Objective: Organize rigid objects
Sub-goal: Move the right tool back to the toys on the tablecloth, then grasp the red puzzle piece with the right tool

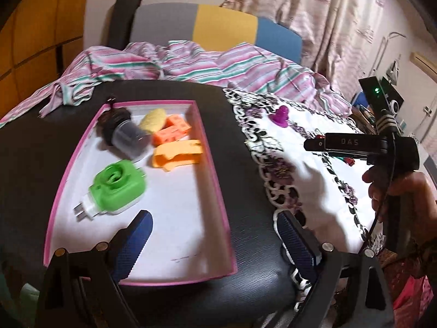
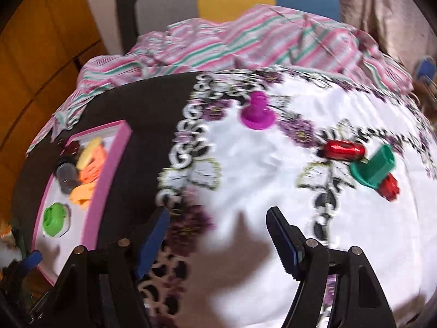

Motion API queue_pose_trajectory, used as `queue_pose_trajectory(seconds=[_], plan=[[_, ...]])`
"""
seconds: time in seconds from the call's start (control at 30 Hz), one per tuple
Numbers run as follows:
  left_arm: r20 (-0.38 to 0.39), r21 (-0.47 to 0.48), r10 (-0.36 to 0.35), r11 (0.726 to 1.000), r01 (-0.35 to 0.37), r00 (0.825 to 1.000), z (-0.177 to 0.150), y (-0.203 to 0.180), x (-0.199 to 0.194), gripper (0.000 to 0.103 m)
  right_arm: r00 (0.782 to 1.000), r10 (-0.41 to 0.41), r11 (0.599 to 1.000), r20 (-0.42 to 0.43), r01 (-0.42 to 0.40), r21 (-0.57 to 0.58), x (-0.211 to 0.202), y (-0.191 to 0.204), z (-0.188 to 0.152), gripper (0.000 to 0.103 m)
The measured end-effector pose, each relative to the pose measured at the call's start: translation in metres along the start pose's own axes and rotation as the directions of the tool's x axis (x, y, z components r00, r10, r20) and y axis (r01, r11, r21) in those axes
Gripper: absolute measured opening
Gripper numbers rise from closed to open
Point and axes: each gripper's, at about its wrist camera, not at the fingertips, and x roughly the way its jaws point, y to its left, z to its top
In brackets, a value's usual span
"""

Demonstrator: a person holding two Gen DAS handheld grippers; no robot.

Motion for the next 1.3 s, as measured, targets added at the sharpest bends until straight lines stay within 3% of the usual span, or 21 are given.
queue_pose_trajectory(seconds=[0.2,0.3,0.4,0.47,0.53,0.6,0.9,1.03,1.1,1.3], plan=[[-0.024,0.023,-0.045,0.999,0.045,0.999,0.006,-0.023,0.012,0.094,0.999,-0.054,0.994,0.001,0.054,0.095,-0.005,-0.044,0.001,0.075],[-0.029,0.047,-0.064,0.997,0.065,0.998,0.006,-0.034,0.014,0.094,0.997,-0.071,0.966,0.008,0.067,0.248,-0.012,-0.082,0.004,0.075],[-0.033,0.065,-0.079,0.995,0.081,0.996,0.005,-0.041,0.015,0.094,0.987,-0.152,0.895,0.055,0.114,0.430,-0.029,-0.128,0.004,0.075],[-0.037,0.067,-0.080,0.994,0.082,0.996,0.005,-0.043,0.016,0.094,0.978,-0.197,0.825,0.072,0.125,0.551,-0.038,-0.165,0.003,0.075],[-0.045,0.058,-0.089,0.994,0.092,0.995,0.004,-0.044,0.018,0.094,0.971,-0.235,0.759,0.053,0.149,0.634,-0.040,-0.201,0.002,0.075],[-0.052,0.047,-0.102,0.993,0.105,0.993,0.004,-0.043,0.020,0.094,0.966,-0.257,0.723,0.013,0.184,0.666,-0.036,-0.225,0.004,0.073],[-0.073,0.057,-0.105,0.992,0.110,0.992,0.007,-0.051,0.027,0.094,0.968,-0.236,0.733,-0.082,0.233,0.639,0.003,-0.253,0.013,0.070],[-0.078,0.055,-0.111,0.992,0.115,0.991,0.009,-0.054,0.029,0.094,0.984,-0.165,0.763,-0.064,0.168,0.624,0.020,-0.250,0.014,0.067],[-0.081,0.060,-0.112,0.991,0.117,0.990,0.010,-0.057,0.030,0.094,0.988,-0.135,0.775,-0.075,0.152,0.613,0.027,-0.247,0.015,0.057],[-0.088,0.077,-0.124,0.988,0.131,0.988,0.012,-0.069,0.038,0.094,0.985,-0.152,0.826,-0.079,0.170,0.537,0.034,-0.236,0.020,0.050]])
